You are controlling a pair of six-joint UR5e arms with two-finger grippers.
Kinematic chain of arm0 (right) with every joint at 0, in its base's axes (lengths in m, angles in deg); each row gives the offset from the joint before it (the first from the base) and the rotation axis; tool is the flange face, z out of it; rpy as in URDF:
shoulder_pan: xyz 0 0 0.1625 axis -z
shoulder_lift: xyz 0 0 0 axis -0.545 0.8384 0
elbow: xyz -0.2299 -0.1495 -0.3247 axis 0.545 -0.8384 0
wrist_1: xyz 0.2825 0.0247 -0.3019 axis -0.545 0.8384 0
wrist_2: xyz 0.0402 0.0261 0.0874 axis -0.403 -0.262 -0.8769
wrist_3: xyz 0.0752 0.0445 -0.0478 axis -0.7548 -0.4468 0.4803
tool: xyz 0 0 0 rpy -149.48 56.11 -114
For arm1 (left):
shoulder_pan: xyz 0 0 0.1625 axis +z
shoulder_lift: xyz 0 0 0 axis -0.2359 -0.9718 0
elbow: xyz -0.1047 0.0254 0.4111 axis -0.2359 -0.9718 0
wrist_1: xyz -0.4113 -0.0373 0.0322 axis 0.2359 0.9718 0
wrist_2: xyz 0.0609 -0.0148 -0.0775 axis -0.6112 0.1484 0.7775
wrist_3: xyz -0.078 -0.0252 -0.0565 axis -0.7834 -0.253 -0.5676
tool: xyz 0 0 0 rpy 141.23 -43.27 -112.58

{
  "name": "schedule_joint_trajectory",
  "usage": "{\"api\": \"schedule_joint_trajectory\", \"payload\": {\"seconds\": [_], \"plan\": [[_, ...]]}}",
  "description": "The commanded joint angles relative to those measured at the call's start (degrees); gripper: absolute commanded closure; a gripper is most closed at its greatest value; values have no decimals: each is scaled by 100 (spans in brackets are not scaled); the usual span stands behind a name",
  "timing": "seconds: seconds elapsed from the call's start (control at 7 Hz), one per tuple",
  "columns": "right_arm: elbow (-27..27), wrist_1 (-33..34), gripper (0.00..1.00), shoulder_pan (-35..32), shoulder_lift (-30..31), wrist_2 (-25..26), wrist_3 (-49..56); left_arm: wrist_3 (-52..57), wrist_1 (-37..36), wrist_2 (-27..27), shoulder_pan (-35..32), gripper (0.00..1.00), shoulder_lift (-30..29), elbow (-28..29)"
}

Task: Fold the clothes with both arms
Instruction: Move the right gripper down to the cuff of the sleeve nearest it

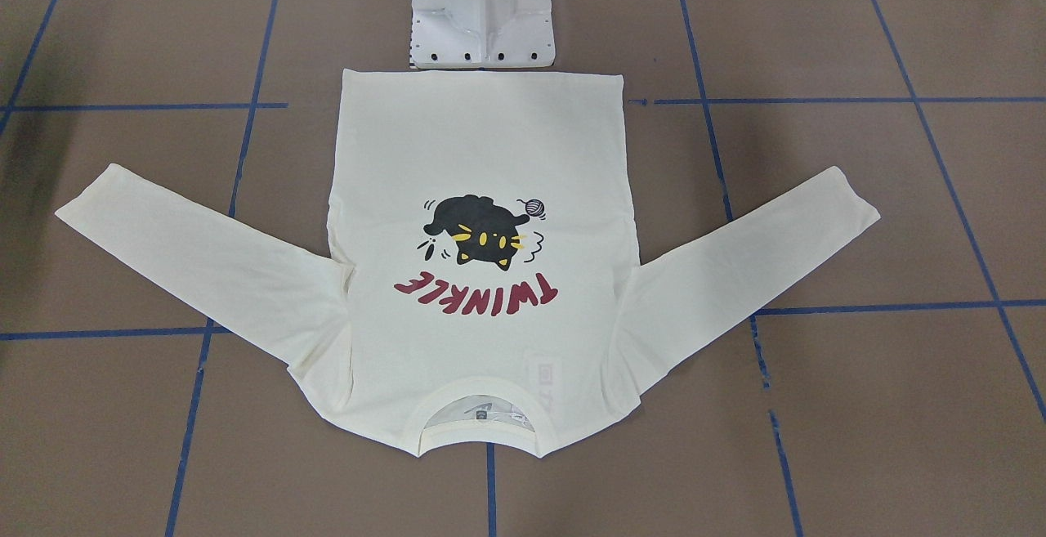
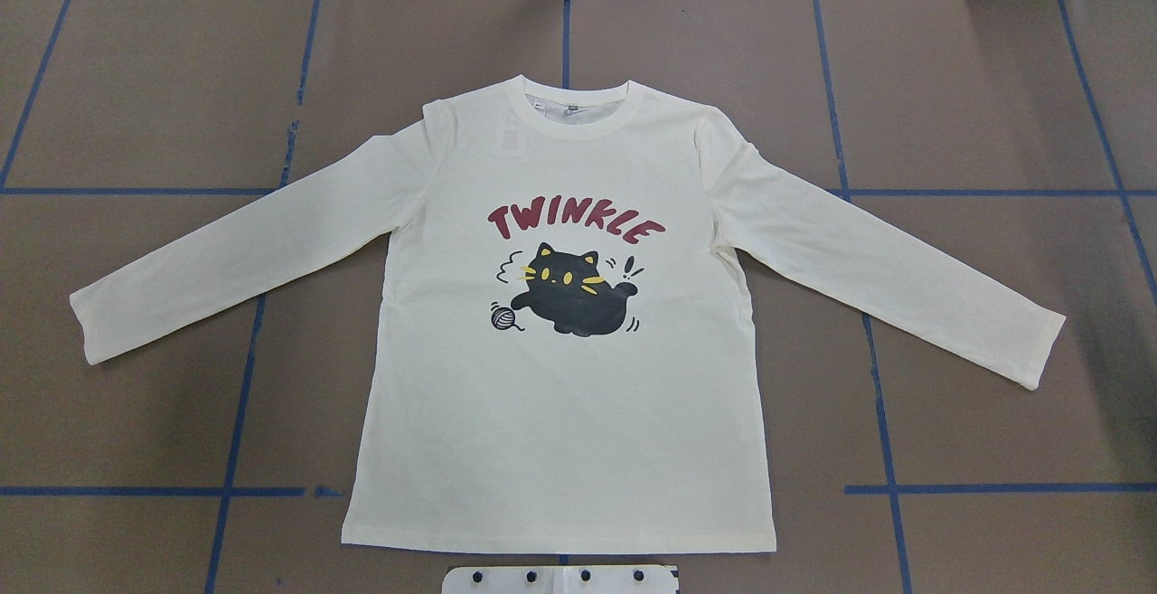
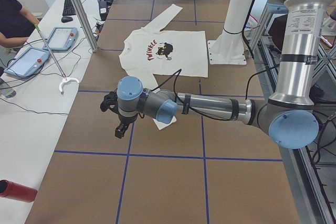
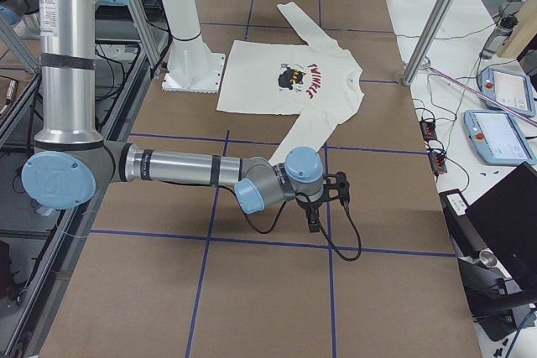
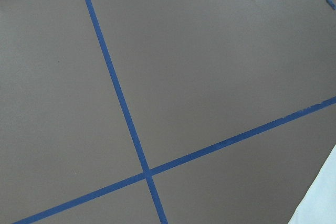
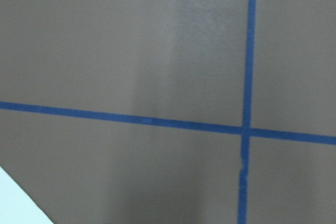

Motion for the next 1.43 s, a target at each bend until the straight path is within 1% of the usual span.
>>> {"api": "schedule_joint_trajectory", "payload": {"seconds": [0.0, 0.29, 0.57, 0.71, 0.86, 1.0, 1.14, 1.29], "plan": [[164, -1427, 0, 1403, 702, 837, -1116, -248, 56, 119, 20, 0, -27, 24], [427, -1484, 0, 2126, 811, 894, -1946, -240, 65, 138, 20, 0, 17, 6], [744, -1414, 0, 2707, 785, 1122, -2886, -231, 73, 146, 11, 0, 35, -12], [754, -1257, 0, 2771, 776, 1211, -2952, -231, 74, 147, 11, 0, 52, -12], [763, -942, 0, 2876, 750, 1394, -2953, -205, 74, 147, 11, 0, 52, 6], [763, -913, 0, 2912, 767, 1466, -2953, -205, 74, 147, 11, 0, 52, -3], [754, -887, 0, 2938, 811, 1466, -2953, -196, 74, 147, 11, 0, 61, 14], [824, -573, 0, 2938, 794, 1458, -2944, -187, 126, 147, 11, 0, 61, 58]]}}
